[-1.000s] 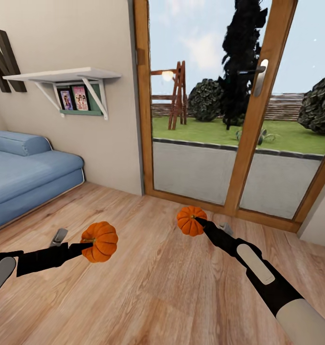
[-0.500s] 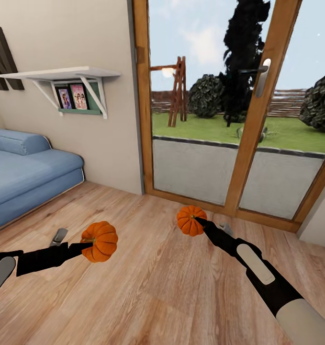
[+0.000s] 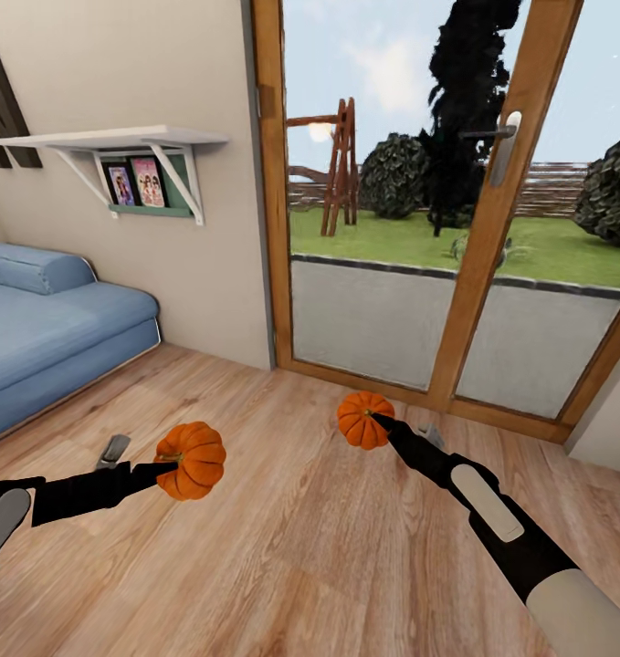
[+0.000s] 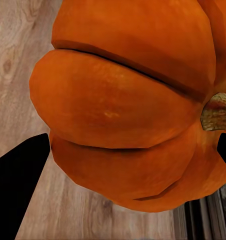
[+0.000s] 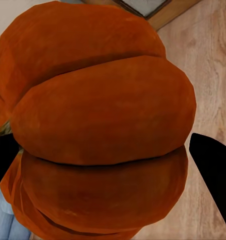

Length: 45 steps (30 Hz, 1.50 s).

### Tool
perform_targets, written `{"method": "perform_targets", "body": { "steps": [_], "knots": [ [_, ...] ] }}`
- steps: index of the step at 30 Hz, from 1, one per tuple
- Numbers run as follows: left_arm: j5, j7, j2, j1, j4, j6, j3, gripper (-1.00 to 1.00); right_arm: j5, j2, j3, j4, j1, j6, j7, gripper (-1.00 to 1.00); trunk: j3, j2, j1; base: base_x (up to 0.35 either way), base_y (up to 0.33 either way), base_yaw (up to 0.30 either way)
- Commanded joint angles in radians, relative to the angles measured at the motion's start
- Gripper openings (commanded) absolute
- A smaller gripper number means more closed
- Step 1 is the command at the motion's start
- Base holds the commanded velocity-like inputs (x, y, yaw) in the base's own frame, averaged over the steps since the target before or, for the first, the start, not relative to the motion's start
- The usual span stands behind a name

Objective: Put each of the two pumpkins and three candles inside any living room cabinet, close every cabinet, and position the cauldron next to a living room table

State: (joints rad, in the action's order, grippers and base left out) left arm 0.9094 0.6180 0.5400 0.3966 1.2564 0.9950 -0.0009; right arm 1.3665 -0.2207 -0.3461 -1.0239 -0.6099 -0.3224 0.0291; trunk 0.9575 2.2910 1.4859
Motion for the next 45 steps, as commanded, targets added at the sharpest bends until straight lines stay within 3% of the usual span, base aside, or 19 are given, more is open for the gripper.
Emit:
{"method": "perform_targets", "body": {
  "steps": [1,20,22,23,25,29,33,35,39,45],
  "knots": [
    [-0.001,0.003,0.0,0.001,0.0,0.004,0.0,-1.0,0.007,-0.001,-0.002,-0.001,-0.001,0.0,0.002,-1.0,-0.002,-0.007,-0.004,0.0,0.0,0.0],
    [-0.01,-0.018,-0.002,0.0,-0.014,0.002,-0.008,-1.0,0.006,0.001,-0.002,-0.001,-0.001,0.008,0.004,-1.0,-0.061,-0.14,-0.077,0.0,0.0,0.0],
    [-0.011,-0.068,-0.008,0.001,-0.016,0.001,-0.013,-1.0,0.004,0.0,-0.002,-0.001,-0.001,0.006,0.005,-1.0,-0.067,-0.154,-0.085,0.0,0.0,0.0],
    [-0.011,-0.145,-0.027,0.001,-0.013,0.0,-0.018,-1.0,0.0,0.001,-0.003,-0.002,-0.001,0.004,0.008,-1.0,-0.07,-0.161,-0.088,0.0,0.0,0.0],
    [-0.013,-0.229,-0.057,0.001,-0.008,-0.001,-0.019,-1.0,-0.003,0.002,-0.003,-0.002,-0.001,0.005,0.01,-1.0,-0.077,-0.175,-0.096,0.0,0.0,0.0],
    [-0.016,-0.459,-0.139,0.003,-0.002,-0.002,-0.022,-1.0,-0.009,0.001,-0.005,-0.004,-0.001,0.005,0.013,-1.0,-0.089,-0.203,-0.111,0.0,0.0,0.0],
    [-0.016,-0.618,-0.175,0.004,0.006,-0.002,-0.022,-1.0,-0.029,-0.003,-0.009,-0.006,0.001,0.001,0.04,-1.0,-0.102,-0.231,-0.127,0.0,0.0,0.0],
    [-0.016,-0.666,-0.178,0.004,0.008,-0.002,-0.022,-1.0,-0.048,-0.003,-0.011,-0.009,0.001,0.004,0.044,-1.0,-0.108,-0.245,-0.134,0.0,0.0,0.0],
    [-0.015,-0.72,-0.181,0.004,0.009,-0.002,-0.022,-1.0,-0.153,0.001,-0.011,-0.005,0.004,0.015,0.049,-1.0,-0.123,-0.273,-0.15,0.0,0.0,0.0],
    [-0.015,-0.73,-0.188,0.004,-0.001,-0.004,-0.033,-1.0,-0.18,0.002,-0.014,-0.003,0.04,0.045,0.048,-1.0,-0.151,-0.315,-0.173,0.0,0.0,0.0]
  ]
}}
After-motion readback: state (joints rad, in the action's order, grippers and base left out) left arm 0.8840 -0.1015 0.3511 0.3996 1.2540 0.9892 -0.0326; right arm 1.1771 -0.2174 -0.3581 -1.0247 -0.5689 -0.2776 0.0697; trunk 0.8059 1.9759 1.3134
